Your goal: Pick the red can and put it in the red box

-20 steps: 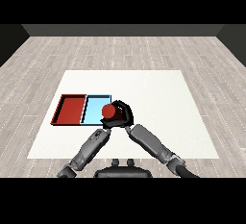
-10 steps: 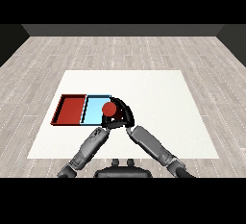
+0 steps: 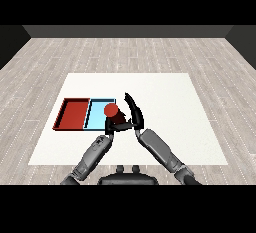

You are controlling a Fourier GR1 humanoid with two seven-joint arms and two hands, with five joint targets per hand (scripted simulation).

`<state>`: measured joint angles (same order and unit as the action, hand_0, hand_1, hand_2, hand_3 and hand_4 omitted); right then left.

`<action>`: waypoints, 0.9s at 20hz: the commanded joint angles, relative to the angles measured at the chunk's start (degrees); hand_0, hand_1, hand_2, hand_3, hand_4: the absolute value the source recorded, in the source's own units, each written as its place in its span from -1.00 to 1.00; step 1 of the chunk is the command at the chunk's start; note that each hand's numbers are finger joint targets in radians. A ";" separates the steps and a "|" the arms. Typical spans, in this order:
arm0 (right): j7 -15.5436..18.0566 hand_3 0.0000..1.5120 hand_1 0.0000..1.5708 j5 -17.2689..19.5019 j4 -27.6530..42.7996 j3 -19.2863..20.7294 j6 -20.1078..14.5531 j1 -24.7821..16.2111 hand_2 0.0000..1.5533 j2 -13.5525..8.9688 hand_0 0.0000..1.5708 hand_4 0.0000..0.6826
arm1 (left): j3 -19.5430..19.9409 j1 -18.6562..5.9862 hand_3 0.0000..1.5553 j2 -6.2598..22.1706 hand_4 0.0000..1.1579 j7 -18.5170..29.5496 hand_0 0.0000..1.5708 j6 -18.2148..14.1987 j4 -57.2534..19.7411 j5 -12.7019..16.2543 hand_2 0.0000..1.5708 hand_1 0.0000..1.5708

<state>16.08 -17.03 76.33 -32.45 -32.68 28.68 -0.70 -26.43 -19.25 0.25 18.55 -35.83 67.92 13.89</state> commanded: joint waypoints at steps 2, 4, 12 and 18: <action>-0.57 -1.00 -1.00 1.69 7.36 4.43 1.80 -4.24 -1.00 -3.66 -1.00 -1.00 | -1.35 -1.12 0.92 -0.24 0.97 1.84 1.00 -1.82 -2.96 1.94 1.00 1.00; -2.31 -1.00 -1.00 2.04 11.26 5.10 1.62 -5.64 -1.00 -4.09 -1.00 -1.00 | 3.55 1.99 0.91 2.61 0.95 1.02 1.00 2.66 -0.08 -0.26 1.00 1.00; -0.08 -1.00 -1.00 -2.56 24.91 12.62 7.10 -19.57 -1.00 -13.83 -1.00 -1.00 | 5.14 1.94 0.89 10.71 0.96 -3.46 1.00 -0.19 4.63 -5.85 1.00 1.00; 3.55 -1.00 -1.00 -3.89 24.71 17.78 9.47 -29.87 -1.00 -18.54 -1.00 -1.00 | 11.56 0.88 0.89 20.81 0.93 -6.31 1.00 1.49 1.92 -6.91 0.99 1.00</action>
<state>17.72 -19.21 98.87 -18.18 -25.14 4.84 -16.30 -17.43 -18.57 15.75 14.12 -34.33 70.53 8.57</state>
